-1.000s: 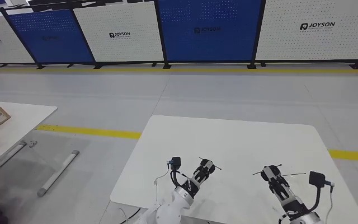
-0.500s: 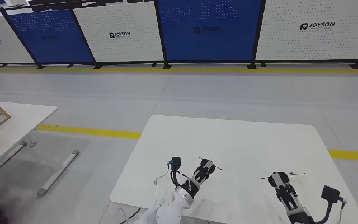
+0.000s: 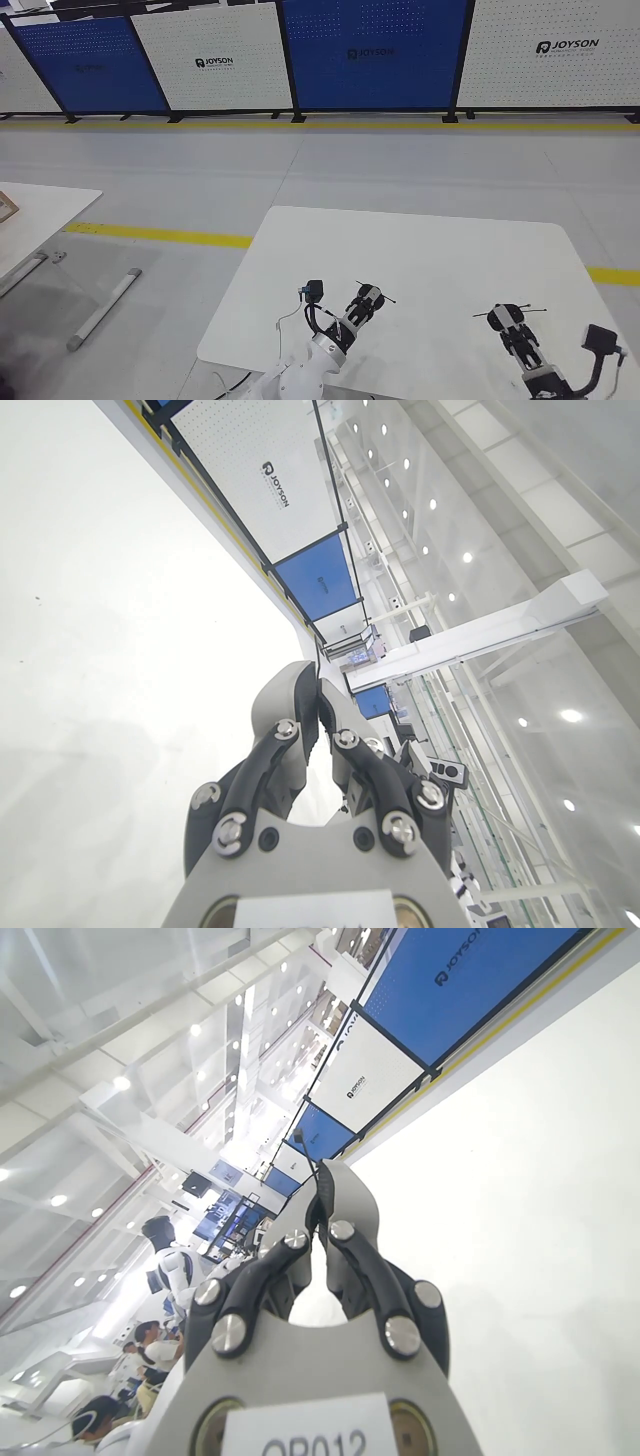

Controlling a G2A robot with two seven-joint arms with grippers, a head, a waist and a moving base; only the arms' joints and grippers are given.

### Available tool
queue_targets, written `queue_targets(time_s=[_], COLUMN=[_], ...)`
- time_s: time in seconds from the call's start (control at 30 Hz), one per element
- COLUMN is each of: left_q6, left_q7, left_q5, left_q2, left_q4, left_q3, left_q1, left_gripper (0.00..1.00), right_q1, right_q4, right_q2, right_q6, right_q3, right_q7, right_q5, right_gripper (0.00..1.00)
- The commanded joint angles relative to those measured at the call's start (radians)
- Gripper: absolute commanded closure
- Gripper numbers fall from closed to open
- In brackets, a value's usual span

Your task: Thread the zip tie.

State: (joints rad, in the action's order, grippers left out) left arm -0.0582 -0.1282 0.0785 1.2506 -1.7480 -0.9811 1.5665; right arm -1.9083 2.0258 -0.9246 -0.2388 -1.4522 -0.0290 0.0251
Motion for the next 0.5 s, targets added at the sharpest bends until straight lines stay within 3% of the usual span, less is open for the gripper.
queue_targets(time_s=[0.0, 0.17, 0.2, 0.47], left_q6=[0.0, 0.0, 0.0, 0.0], left_q7=[0.0, 0.0, 0.0, 0.0], left_q5=[0.0, 0.0, 0.0, 0.0], left_q2=[0.0, 0.0, 0.0, 0.0], left_q4=[0.0, 0.0, 0.0, 0.0], left_q3=[0.0, 0.0, 0.0, 0.0], left_q1=[0.0, 0.0, 0.0, 0.0], left_gripper=[1.0, 1.0, 1.0, 1.0], right_q1=[-0.001, 0.062, 0.083, 0.083], right_q4=[-0.012, -0.078, -0.092, -0.092], right_q2=[0.004, 0.007, 0.006, 0.006], right_q6=[-0.026, 0.009, 0.021, 0.021], right_q3=[-0.039, -0.054, -0.048, -0.048], right_q7=[-0.09, -0.301, -0.306, -0.306], right_q5=[-0.047, -0.176, -0.177, -0.177], right_gripper=[1.0, 1.0, 1.0, 1.0])
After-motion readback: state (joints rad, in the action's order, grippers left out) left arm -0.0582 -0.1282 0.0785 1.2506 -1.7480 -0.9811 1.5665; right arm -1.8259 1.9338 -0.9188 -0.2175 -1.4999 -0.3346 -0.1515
